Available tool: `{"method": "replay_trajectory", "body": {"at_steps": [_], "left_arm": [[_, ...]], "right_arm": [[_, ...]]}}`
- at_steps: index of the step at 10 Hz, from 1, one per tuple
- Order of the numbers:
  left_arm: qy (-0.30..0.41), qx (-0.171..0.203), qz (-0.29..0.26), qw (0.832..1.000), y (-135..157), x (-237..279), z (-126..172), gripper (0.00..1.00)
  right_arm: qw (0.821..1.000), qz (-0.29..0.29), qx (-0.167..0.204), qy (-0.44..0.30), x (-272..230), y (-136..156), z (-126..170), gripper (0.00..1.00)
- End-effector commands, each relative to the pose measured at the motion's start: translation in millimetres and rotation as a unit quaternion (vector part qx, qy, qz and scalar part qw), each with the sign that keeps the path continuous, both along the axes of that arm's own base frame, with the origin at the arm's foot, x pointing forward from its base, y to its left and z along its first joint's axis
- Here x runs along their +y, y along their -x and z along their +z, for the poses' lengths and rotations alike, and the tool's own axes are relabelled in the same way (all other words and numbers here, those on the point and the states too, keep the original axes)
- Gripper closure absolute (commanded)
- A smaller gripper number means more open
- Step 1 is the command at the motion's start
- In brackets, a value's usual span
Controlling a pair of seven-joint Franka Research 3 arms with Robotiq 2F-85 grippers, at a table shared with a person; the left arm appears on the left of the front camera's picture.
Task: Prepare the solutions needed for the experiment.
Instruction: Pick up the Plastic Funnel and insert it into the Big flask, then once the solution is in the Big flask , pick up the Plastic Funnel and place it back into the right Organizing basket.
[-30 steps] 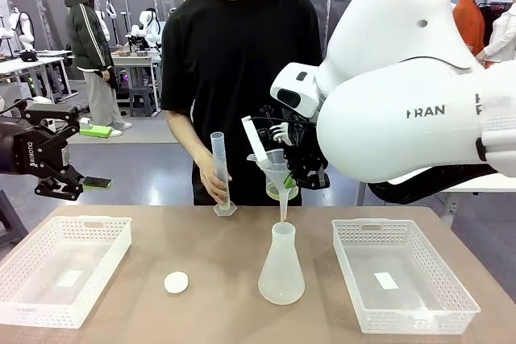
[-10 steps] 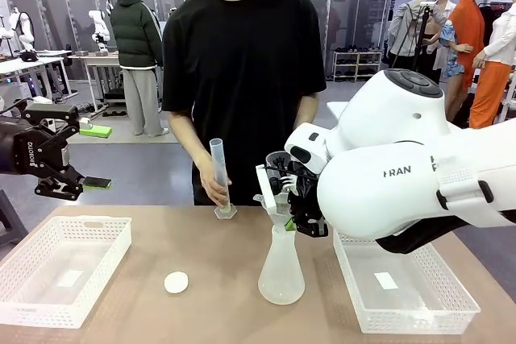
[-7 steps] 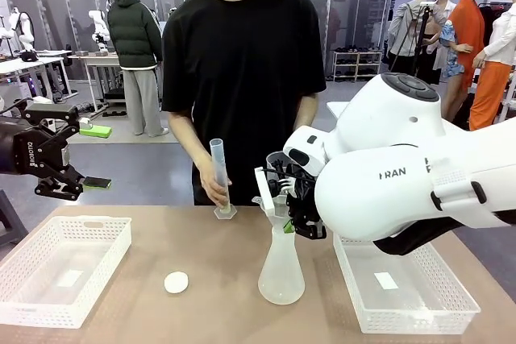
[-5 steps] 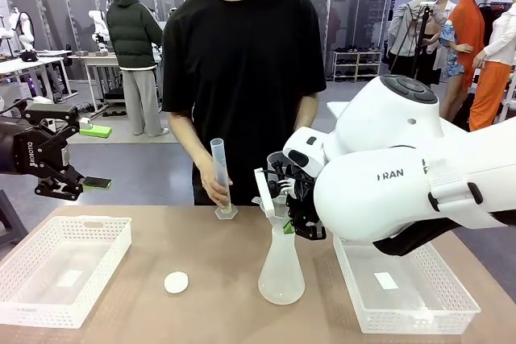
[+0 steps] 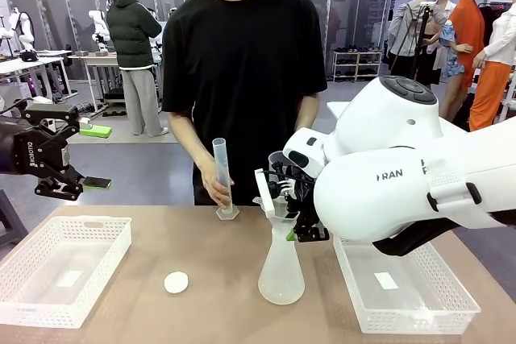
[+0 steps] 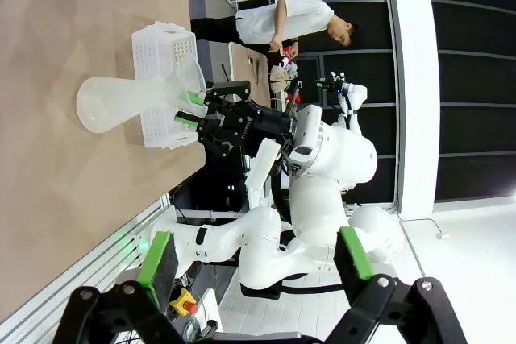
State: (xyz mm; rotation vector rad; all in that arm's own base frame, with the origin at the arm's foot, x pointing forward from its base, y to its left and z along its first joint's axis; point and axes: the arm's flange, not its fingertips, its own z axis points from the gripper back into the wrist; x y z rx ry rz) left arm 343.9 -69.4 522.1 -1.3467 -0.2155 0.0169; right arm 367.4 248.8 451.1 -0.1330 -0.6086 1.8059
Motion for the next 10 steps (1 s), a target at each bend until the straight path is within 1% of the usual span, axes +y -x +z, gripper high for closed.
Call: {"method": "replay_trajectory", "body": {"at_steps": [1,10], "left_arm": [[0.013,-0.002,0.0,1.0,0.0,-3.0,3.0,0.0],[0.013,-0.002,0.0,1.0,0.0,-3.0,3.0,0.0]], "right_arm": [[1.0,0.0,0.0,0.0,-0.2,-0.1,0.2,0.62],[1.0,0.0,0.0,0.0,-0.2,-0.1,0.2,0.62]]}}
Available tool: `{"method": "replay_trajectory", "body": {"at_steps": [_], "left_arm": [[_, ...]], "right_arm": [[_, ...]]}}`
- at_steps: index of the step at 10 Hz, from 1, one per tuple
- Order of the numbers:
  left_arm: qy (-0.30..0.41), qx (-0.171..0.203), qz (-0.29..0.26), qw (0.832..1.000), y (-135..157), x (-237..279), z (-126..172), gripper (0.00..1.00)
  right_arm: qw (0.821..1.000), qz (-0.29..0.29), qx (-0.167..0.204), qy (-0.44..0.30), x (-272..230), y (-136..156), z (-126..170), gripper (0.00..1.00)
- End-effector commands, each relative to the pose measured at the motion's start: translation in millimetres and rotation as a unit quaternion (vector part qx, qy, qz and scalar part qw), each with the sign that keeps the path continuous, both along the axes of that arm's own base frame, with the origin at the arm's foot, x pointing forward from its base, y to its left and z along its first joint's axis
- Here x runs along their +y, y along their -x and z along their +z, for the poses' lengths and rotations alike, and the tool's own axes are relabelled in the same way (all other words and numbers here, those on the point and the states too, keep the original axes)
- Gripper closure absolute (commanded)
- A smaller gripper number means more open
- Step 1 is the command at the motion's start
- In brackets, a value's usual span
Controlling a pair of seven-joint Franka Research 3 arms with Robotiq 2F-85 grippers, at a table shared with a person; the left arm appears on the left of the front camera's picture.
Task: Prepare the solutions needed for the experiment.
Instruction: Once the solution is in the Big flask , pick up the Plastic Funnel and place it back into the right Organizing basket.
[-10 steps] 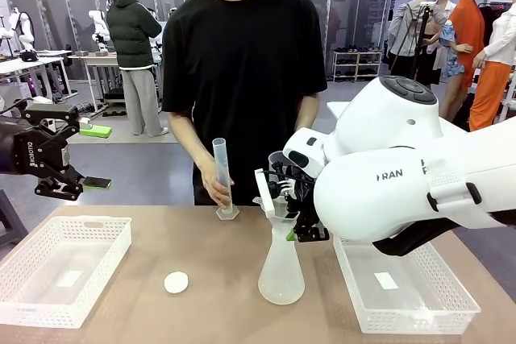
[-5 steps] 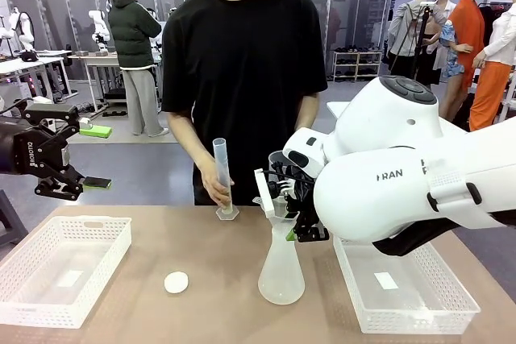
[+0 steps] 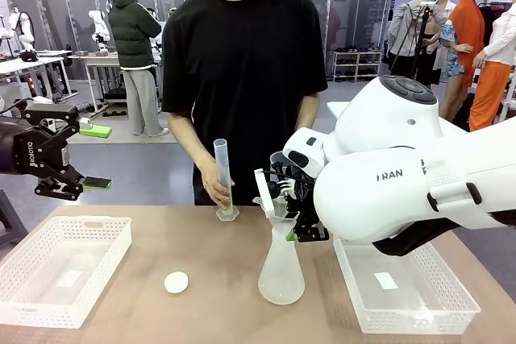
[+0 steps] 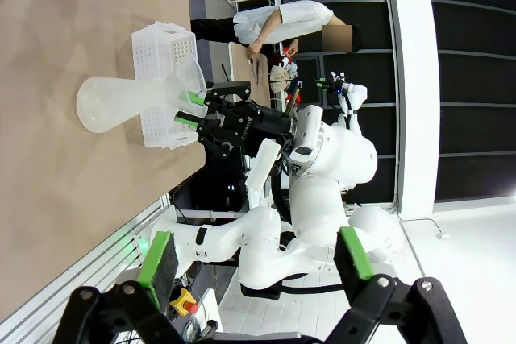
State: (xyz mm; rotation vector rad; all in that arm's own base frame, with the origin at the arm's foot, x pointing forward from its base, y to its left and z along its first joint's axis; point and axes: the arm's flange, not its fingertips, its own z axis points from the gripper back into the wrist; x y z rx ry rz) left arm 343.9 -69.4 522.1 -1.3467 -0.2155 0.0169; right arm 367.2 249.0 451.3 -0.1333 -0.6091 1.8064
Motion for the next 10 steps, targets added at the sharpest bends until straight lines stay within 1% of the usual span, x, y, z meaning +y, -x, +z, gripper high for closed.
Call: {"method": "replay_trajectory", "body": {"at_steps": [1,2,3,5,7,9,10], "left_arm": [[0.013,-0.002,0.0,1.0,0,-3,3,0.0],[0.013,-0.002,0.0,1.0,0,-3,3,0.0],[0.013,-0.002,0.0,1.0,0,-3,3,0.0],[0.013,-0.002,0.0,1.0,0,-3,3,0.0],[0.013,-0.002,0.0,1.0,0,-3,3,0.0],[0.013,-0.002,0.0,1.0,0,-3,3,0.0],[0.013,-0.002,0.0,1.0,0,-3,3,0.0]], "right_arm": [[1.0,0.0,0.0,0.0,0,0,0,0.62],[1.0,0.0,0.0,0.0,0,0,0,0.62],[0.999,-0.002,-0.03,0.017,7,7,9,0.62],[0.998,-0.017,-0.043,0.036,7,11,23,0.62],[0.997,-0.016,-0.059,0.043,8,19,40,0.62],[0.996,-0.013,-0.075,0.041,3,36,69,0.62],[0.997,-0.009,-0.065,0.047,-4,47,85,0.62]]}}
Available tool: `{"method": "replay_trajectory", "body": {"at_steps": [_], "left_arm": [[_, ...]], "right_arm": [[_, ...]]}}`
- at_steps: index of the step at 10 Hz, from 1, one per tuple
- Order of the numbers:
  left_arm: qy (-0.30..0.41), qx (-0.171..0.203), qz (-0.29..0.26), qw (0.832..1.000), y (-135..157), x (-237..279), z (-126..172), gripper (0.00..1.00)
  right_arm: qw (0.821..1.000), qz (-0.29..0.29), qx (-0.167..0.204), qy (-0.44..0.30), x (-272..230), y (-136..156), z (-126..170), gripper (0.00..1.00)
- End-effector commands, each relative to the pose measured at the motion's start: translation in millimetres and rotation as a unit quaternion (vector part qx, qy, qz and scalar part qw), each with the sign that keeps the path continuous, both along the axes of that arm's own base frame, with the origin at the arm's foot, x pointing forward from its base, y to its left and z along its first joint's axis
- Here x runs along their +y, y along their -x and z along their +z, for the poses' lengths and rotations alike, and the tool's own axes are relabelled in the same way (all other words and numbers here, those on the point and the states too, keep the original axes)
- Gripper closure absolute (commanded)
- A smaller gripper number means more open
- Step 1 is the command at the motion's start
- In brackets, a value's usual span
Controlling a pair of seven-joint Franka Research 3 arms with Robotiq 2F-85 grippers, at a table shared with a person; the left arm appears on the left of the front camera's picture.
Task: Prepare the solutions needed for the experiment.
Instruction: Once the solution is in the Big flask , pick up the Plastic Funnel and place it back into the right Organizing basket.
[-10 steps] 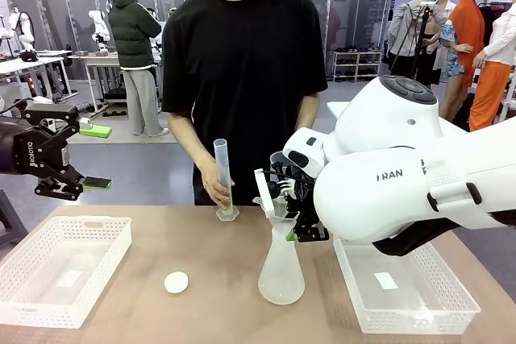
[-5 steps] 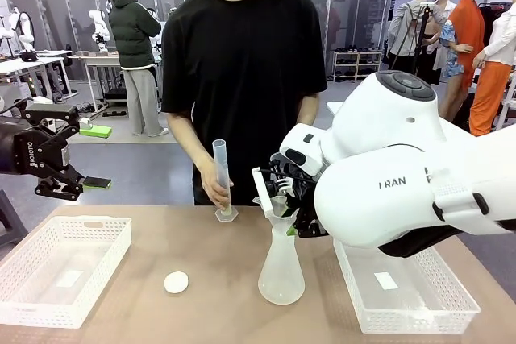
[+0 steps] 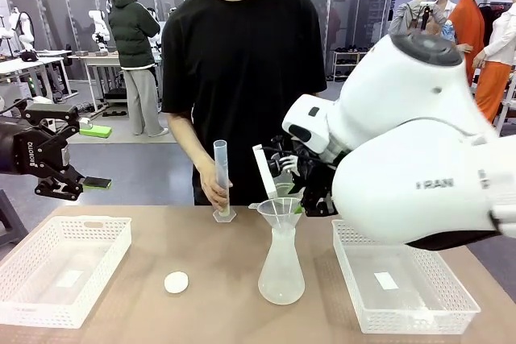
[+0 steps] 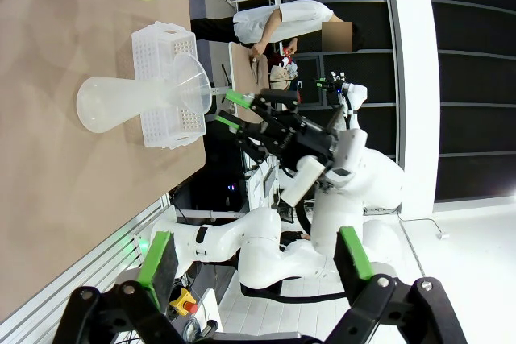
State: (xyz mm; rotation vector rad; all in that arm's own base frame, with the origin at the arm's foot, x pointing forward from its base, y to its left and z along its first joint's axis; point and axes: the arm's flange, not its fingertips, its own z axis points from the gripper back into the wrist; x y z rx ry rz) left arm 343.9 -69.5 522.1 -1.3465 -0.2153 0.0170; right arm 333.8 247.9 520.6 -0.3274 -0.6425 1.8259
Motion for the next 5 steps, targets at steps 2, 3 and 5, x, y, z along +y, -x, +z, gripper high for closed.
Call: {"method": "replay_trajectory", "body": {"at_steps": [2,3,5], "left_arm": [[0.013,-0.002,0.0,1.0,0,-3,3,0.0],[0.013,-0.002,0.0,1.0,0,-3,3,0.0],[0.013,-0.002,0.0,1.0,0,-3,3,0.0]], "right_arm": [[0.999,-0.016,0.045,0.026,-17,36,35,0.62],[0.998,-0.034,0.048,0.028,-27,49,44,0.62],[0.994,-0.078,0.056,0.05,-57,78,63,0.62]]}}
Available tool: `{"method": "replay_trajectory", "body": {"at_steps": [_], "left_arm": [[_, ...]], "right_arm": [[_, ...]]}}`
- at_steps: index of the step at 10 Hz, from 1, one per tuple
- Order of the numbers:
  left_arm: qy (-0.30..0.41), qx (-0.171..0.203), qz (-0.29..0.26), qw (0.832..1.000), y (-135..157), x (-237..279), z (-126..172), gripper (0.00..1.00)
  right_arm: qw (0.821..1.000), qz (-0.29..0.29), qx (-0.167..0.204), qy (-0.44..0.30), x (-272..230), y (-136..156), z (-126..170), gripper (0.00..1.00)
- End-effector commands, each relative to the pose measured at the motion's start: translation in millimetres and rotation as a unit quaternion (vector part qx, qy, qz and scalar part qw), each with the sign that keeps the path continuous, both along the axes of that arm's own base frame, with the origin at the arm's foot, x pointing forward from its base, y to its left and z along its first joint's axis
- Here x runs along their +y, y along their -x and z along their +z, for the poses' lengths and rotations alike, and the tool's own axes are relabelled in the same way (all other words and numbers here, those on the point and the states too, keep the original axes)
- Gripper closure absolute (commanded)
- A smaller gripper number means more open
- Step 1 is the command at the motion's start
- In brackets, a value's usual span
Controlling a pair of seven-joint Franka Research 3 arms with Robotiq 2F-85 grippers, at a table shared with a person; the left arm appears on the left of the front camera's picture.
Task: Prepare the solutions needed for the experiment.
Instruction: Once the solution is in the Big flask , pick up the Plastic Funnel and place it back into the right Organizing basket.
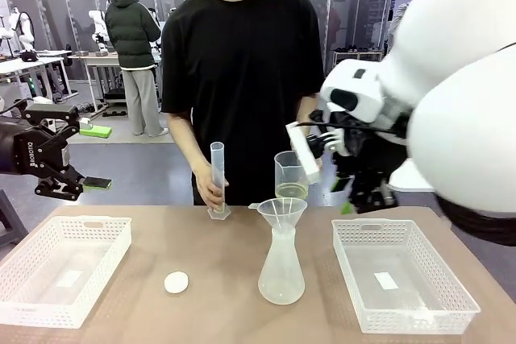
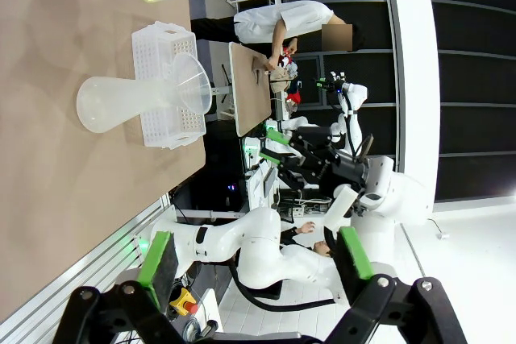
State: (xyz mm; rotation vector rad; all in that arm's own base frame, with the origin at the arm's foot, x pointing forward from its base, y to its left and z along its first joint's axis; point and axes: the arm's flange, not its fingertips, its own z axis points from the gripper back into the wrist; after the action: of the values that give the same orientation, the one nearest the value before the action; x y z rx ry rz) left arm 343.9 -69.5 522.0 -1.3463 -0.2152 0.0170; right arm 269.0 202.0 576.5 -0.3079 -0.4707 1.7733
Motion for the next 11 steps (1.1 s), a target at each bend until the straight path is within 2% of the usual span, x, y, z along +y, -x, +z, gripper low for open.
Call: {"method": "replay_trajectory", "body": {"at_steps": [1,3,4,5,6,9,10,11], "left_arm": [[0.013,-0.002,0.0,1.0,0,-3,3,0.0],[0.013,-0.002,0.0,1.0,0,-3,3,0.0],[0.013,-0.002,0.0,1.0,0,-3,3,0.0],[0.013,-0.002,0.0,1.0,0,-3,3,0.0],[0.013,-0.002,0.0,1.0,0,-3,3,0.0],[0.013,-0.002,0.0,1.0,0,-3,3,0.0],[0.013,-0.002,0.0,1.0,0,-3,3,0.0],[0.013,-0.002,0.0,1.0,0,-3,3,0.0]], "right_arm": [[0.997,-0.07,-0.004,0.012,-27,24,12,0.62],[0.993,-0.121,-0.003,0.0,-45,45,16,0.62],[0.991,-0.129,-0.02,-0.015,-46,47,15,0.62],[0.994,-0.102,-0.045,-0.021,-44,43,15,0.62],[0.994,-0.106,-0.003,-0.006,-49,43,25,0.62],[0.995,-0.101,-0.013,-0.012,-49,47,25,0.62],[0.983,-0.152,0.034,-0.093,-53,40,14,0.62],[0.962,-0.195,0.056,-0.181,-66,43,1,0.62]]}}
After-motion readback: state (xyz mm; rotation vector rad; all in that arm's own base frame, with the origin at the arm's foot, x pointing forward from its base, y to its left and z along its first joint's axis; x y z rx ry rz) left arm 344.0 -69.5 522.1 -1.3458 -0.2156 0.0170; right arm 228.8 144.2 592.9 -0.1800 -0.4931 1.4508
